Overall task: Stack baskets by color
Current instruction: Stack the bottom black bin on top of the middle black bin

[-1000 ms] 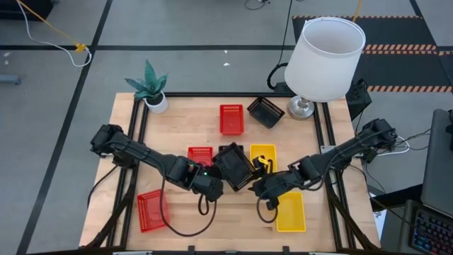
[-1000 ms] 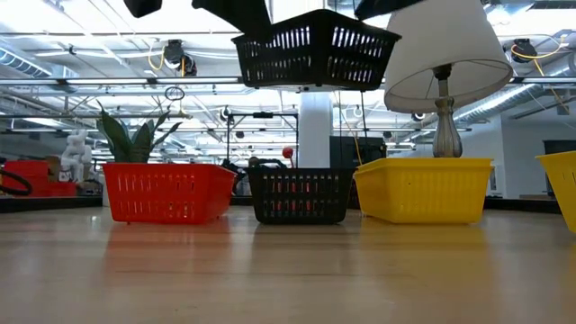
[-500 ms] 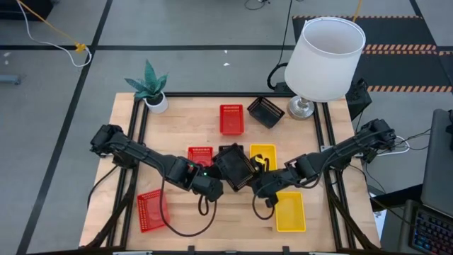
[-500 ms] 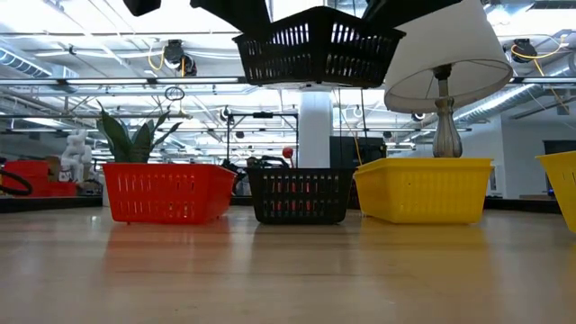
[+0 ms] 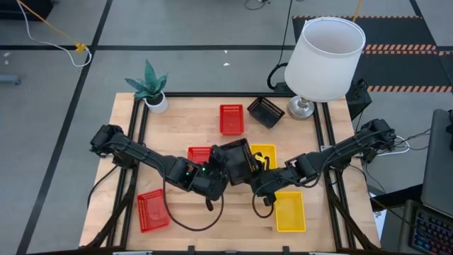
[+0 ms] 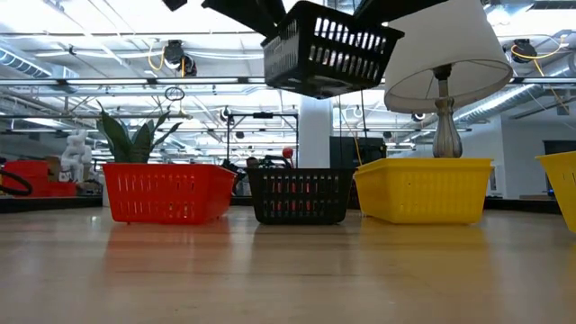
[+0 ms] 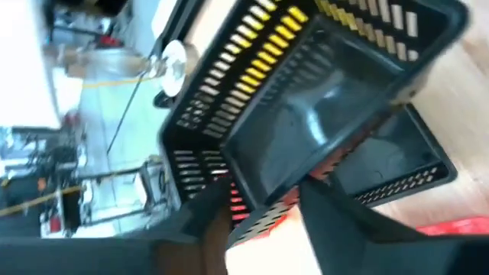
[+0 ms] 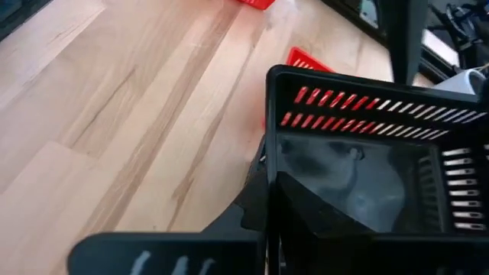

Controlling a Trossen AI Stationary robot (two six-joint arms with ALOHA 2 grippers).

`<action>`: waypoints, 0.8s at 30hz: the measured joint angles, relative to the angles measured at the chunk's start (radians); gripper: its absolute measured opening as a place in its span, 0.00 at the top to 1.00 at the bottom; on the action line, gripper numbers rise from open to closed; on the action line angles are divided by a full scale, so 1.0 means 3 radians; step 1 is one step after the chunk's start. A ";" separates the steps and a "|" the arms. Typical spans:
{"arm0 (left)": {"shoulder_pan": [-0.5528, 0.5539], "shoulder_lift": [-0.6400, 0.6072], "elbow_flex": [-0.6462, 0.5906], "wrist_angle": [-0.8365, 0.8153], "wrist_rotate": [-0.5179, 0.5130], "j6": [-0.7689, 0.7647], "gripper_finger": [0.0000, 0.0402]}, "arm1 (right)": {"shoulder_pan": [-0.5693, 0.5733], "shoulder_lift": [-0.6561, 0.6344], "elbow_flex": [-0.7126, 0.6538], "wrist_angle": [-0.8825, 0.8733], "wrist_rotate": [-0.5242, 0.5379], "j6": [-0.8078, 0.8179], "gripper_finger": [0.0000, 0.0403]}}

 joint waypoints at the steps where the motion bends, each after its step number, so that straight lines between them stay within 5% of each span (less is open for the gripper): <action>1: -0.0015 0.0000 0.0001 -0.0015 -0.0056 -0.0067 0.55 | 0.0001 0.0000 0.0000 0.0014 0.0028 0.0007 0.98; 10: -0.0241 -0.0263 0.0009 -0.0155 -0.0215 -0.0646 0.35 | -0.0071 0.0000 0.0000 0.0052 0.0103 0.0171 0.98; 17: -0.0433 -0.0668 0.0007 -0.0569 -0.0208 -0.1348 0.40 | -0.0082 -0.0004 0.0059 0.0092 0.0227 0.0439 0.98; 24: -0.0403 -0.0941 0.0009 -0.1009 -0.0273 -0.2057 0.49 | -0.0030 -0.0005 0.0254 0.0105 0.0725 0.0926 0.99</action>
